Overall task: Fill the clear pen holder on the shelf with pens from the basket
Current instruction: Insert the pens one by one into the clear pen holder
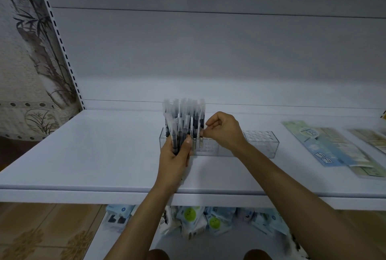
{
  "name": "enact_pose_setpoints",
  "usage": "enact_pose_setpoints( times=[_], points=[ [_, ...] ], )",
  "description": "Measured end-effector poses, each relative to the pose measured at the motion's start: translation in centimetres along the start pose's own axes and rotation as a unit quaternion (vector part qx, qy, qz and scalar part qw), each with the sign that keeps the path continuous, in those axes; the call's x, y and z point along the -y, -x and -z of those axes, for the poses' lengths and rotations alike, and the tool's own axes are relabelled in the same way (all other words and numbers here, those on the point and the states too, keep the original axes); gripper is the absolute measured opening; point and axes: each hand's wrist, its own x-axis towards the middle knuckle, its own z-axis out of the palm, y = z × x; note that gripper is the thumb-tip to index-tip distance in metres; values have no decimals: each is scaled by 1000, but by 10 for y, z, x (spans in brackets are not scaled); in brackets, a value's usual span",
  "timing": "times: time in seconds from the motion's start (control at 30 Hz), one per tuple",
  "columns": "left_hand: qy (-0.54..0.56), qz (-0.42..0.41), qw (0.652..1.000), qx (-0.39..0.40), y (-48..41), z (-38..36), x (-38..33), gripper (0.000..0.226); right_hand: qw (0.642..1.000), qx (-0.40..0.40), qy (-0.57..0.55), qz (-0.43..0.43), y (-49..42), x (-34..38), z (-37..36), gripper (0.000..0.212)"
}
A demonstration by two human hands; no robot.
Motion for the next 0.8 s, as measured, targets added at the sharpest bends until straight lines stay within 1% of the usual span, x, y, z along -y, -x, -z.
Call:
enact_pose_setpoints(
  times=[0.1,0.2,0.3,0.37,0.5,0.57,0.6,0.7,0.8],
  points=[
    [4,-5,1000,5,1,0,-1,11,1000,9,-11,-4,2,2,5,25],
    [18,-9,1000,13,2,0,-2,16,999,0,-36,12,7,6,13,21],
    [39,-11,999,25,1,-1,-2,24,992,-16,-116,36,20,14,16,12],
    [36,-20,998,37,0,-1,-2,28,987,2,-155,37,33,21,13,6],
    [5,-38,997,67,1,0,-3,24,987,65,-132,66,51,22,-2,16],
    [-9,-31,996,83,3,0,-1,24,983,74,-148,74,54,22,-7,13],
    [-18,-29,995,91,3,-1,-1,23,981,75,-157,81,55,22,-8,10],
    [-45,-27,992,118,4,-1,1,13,982,56,-150,102,55,20,-9,17],
    [-49,-25,989,140,3,-2,1,5,988,16,-115,101,50,14,-7,9]
  ],
)
